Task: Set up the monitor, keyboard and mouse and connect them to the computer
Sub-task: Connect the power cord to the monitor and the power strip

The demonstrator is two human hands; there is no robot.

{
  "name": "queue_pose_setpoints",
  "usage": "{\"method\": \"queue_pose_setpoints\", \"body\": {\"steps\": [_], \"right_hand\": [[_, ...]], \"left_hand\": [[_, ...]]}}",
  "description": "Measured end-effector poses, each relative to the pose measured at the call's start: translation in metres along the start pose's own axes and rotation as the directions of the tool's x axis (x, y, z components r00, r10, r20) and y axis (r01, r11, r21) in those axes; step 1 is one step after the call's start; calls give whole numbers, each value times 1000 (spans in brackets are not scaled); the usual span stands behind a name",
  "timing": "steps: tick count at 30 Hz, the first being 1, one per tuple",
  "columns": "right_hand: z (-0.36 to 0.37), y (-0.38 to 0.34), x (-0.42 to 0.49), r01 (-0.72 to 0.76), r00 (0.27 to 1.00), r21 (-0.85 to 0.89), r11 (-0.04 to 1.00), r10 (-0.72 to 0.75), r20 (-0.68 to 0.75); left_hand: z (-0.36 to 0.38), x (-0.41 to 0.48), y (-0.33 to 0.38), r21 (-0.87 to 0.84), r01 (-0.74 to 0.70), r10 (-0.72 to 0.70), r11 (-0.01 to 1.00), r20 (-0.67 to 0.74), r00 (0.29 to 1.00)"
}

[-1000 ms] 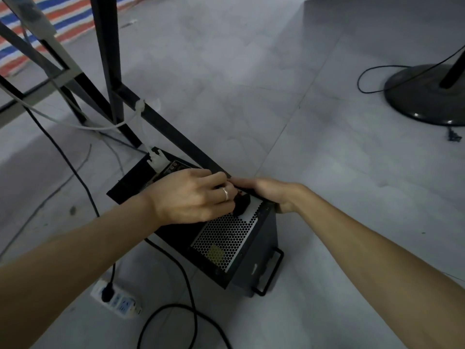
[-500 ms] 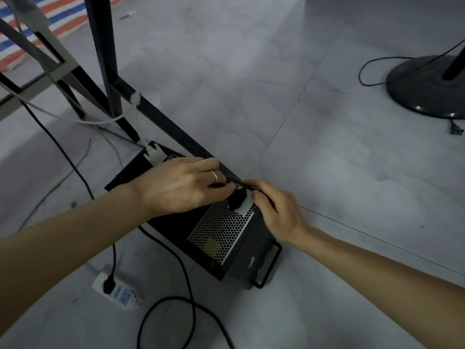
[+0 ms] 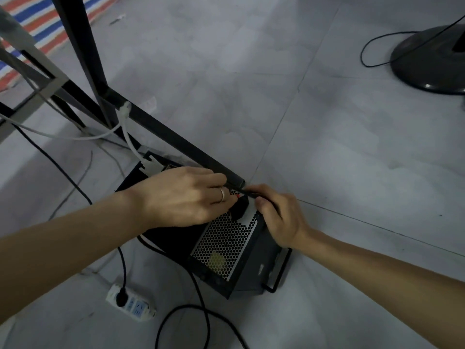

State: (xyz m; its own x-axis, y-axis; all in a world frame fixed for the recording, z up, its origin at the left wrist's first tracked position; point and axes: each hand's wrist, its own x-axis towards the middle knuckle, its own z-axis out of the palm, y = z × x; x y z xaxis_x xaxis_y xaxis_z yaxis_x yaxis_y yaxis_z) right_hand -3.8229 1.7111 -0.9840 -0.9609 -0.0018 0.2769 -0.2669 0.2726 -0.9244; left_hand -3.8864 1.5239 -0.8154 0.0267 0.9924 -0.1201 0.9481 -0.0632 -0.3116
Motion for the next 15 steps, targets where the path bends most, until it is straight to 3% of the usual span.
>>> {"method": "queue_pose_setpoints", "body": {"steps": [4, 9, 15], "right_hand": [[0, -1, 2, 21, 1000, -29, 999, -21, -3], [-1, 1, 2, 13, 1000, -34, 999, -13, 12], [2, 3, 3, 13, 1000, -24, 1000, -13, -7]], "left_hand": [[-1, 8, -4, -82, 82, -81, 993, 18, 997], [-1, 10, 2, 23, 9, -9, 1000, 1, 1000], [6, 28, 4, 19, -36, 36, 999, 43, 998]]}}
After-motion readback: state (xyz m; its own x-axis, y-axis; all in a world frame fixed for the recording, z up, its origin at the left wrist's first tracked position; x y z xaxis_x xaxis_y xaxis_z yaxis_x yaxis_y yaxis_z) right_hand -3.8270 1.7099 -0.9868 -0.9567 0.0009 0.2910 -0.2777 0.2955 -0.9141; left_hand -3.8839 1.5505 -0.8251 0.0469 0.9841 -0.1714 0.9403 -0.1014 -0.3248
